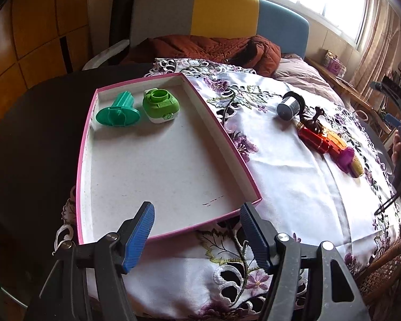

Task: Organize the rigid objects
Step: 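Move both tools back toward the remaining toys, then grasp the red cylinder with the left gripper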

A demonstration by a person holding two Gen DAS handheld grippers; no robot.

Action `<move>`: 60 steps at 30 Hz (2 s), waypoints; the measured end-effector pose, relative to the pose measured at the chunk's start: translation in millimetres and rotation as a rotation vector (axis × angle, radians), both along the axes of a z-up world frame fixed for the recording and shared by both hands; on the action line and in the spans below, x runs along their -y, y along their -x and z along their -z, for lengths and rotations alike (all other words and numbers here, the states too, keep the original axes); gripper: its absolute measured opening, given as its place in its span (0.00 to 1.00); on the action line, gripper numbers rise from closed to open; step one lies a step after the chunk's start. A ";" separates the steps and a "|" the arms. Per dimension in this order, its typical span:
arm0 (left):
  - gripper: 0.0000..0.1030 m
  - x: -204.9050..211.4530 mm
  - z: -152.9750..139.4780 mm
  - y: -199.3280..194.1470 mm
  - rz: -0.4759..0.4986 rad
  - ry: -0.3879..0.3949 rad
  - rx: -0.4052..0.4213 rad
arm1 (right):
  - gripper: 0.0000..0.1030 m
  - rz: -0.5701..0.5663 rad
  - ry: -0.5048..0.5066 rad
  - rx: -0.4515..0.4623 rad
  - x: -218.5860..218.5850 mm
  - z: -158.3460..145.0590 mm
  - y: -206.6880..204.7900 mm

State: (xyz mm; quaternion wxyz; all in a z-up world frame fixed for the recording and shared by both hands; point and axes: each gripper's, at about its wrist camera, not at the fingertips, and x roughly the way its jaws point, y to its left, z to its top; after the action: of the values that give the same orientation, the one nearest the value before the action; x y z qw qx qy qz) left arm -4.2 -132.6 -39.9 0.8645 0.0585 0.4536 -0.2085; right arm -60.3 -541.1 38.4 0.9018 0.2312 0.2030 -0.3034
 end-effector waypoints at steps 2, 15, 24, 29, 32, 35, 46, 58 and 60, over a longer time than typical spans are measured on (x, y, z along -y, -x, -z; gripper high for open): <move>0.66 3.9 1.3 -0.1 0.007 -0.008 0.001 | 0.99 0.008 -0.004 0.027 2.7 -3.8 -0.1; 0.65 51.0 -0.1 -3.1 0.104 0.007 -0.013 | 1.00 0.100 -0.074 -0.030 26.0 5.0 -0.5; 0.65 90.4 16.2 -6.2 0.179 -0.025 -0.072 | 1.00 0.198 -0.366 -0.049 62.4 45.9 18.5; 0.65 117.1 15.9 -12.2 0.223 -0.033 -0.064 | 1.00 0.147 -0.363 -0.089 55.4 48.7 5.9; 0.65 137.1 9.9 -16.6 0.259 -0.027 -0.054 | 1.00 0.138 -0.366 -0.099 53.8 50.4 4.2; 0.65 156.0 2.7 -19.1 0.288 -0.029 -0.016 | 1.00 0.134 -0.383 -0.111 54.3 54.6 2.9; 0.65 190.7 14.2 -25.5 0.355 -0.009 -0.018 | 1.00 0.122 -0.393 -0.103 53.0 54.7 2.2; 0.84 265.8 36.3 -49.3 0.543 -0.073 -0.005 | 1.00 0.109 -0.420 -0.117 53.9 60.1 -1.7; 0.84 272.1 41.4 -54.3 0.541 -0.077 -0.019 | 1.00 0.109 -0.423 -0.117 54.0 60.7 -1.6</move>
State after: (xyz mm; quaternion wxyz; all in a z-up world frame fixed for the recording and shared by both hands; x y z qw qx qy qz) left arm 50.1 -404.7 -81.4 0.7702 0.2084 0.4372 -0.4149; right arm -58.8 -595.1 -22.3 0.8024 0.4076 0.3010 -0.3152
